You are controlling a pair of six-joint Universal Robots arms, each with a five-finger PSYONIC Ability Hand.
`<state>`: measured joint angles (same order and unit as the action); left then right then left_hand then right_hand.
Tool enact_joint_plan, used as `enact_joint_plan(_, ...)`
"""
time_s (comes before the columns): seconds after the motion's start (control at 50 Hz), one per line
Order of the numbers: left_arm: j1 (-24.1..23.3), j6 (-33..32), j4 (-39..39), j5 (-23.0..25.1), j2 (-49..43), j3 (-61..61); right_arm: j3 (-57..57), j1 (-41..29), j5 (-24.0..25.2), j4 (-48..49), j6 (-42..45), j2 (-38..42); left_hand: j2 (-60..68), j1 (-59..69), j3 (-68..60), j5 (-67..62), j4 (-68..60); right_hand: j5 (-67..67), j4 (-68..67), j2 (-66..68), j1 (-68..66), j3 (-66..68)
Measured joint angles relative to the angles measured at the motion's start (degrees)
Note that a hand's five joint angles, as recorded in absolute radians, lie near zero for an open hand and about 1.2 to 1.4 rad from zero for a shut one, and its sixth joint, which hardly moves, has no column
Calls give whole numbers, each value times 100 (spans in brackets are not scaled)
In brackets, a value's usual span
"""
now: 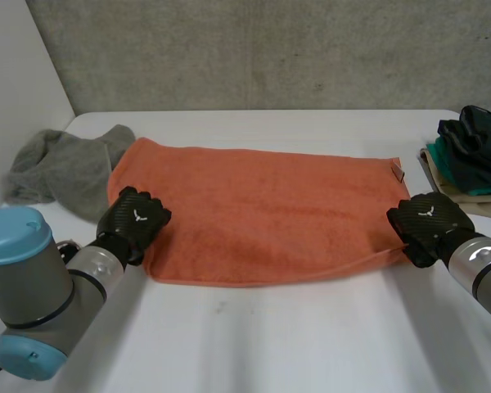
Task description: Fold the laundry.
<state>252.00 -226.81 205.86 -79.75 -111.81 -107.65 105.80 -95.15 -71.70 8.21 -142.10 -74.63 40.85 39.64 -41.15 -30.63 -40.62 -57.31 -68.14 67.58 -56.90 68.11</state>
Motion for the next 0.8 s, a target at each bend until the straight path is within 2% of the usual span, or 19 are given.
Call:
enact_joint_plan(0.02,0,0,0,0,0,0,0,0,0,0,0,0,0,0,0,0,0,0,0,0,0,0)
enact_joint_plan(0.08,58,27,-111,-9,145,8,-39,96,3,11,-48,4,-1453,-1422,1463,1441,1434,0,0,0,0,0)
enact_joint_plan(0.1,58,27,-111,-9,145,8,-39,96,3,11,-48,4,-1453,-1422,1463,1441,1434,0,0,0,0,0)
enact_joint_plan(0.12,118,73,-195,-8,287,-6,-64,152,2,21,-81,4,-1984,-1875,1983,2001,1999,0,0,0,0,0)
enact_joint_plan(0.24,361,451,-311,68,627,-135,-97,276,2,128,-166,67,-2442,-2247,2458,2470,2429,0,0,0,0,0)
enact_joint_plan(0.38,1027,1731,-365,366,943,-299,-167,477,18,273,-335,191,-2547,-2327,2547,2559,2512,0,0,0,0,0)
enact_joint_plan(0.4,1187,2068,-378,464,960,-311,-183,508,29,287,-370,212,-2525,-2322,2531,2531,2494,0,0,0,0,0)
enact_joint_plan(0.44,1286,2282,-388,529,960,-316,-195,525,39,295,-395,228,-2510,-2313,2530,2507,2487,0,0,0,0,0)
enact_joint_plan(0.52,1540,2893,-442,688,916,-327,-216,549,67,302,-445,265,-1933,-1766,1980,1908,1920,0,0,0,0,0)
enact_joint_plan(0.68,1498,3194,-485,692,625,-334,-219,539,79,298,-463,282,-1843,-1723,1874,1784,1814,0,0,0,0,0)
enact_joint_plan(0.8,1032,3166,-422,344,137,-176,-199,524,85,295,-460,301,-1649,-1583,1670,1591,1610,0,0,0,0,0)
